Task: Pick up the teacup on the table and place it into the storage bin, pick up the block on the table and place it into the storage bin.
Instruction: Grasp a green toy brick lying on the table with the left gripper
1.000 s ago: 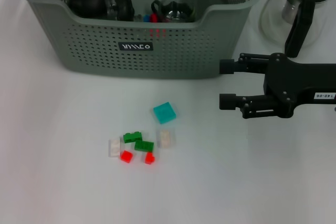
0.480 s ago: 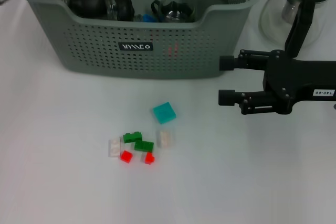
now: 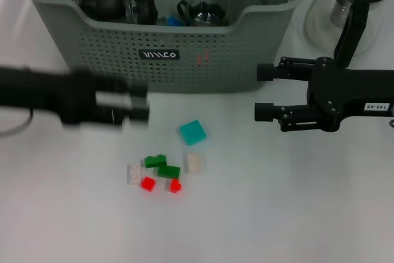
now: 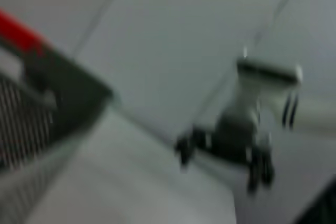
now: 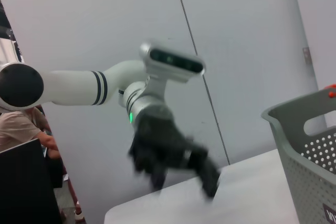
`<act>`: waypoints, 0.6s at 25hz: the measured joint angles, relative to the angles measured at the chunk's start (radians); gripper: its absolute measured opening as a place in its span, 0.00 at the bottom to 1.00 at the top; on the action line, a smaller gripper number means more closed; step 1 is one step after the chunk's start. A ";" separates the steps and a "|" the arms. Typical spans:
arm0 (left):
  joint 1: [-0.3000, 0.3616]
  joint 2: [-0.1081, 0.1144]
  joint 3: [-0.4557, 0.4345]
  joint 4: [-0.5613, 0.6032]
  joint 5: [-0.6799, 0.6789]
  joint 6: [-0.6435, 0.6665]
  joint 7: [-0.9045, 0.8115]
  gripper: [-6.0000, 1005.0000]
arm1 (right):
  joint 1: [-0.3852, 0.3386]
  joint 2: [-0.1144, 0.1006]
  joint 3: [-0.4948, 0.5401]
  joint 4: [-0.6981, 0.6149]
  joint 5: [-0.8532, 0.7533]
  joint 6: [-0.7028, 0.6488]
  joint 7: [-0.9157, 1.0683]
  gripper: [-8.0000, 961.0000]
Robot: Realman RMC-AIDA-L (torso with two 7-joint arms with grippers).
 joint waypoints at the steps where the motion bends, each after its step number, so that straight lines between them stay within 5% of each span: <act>1: 0.000 -0.005 0.025 0.002 0.039 -0.001 0.024 0.64 | 0.000 0.000 0.000 0.000 0.000 0.001 0.000 0.89; 6: -0.008 -0.036 0.080 0.033 0.173 -0.055 0.061 0.60 | -0.003 0.000 0.000 0.002 -0.001 0.000 0.005 0.89; 15: -0.031 -0.154 0.140 0.270 0.303 -0.131 0.046 0.57 | -0.009 -0.001 -0.001 0.002 -0.001 0.004 0.008 0.89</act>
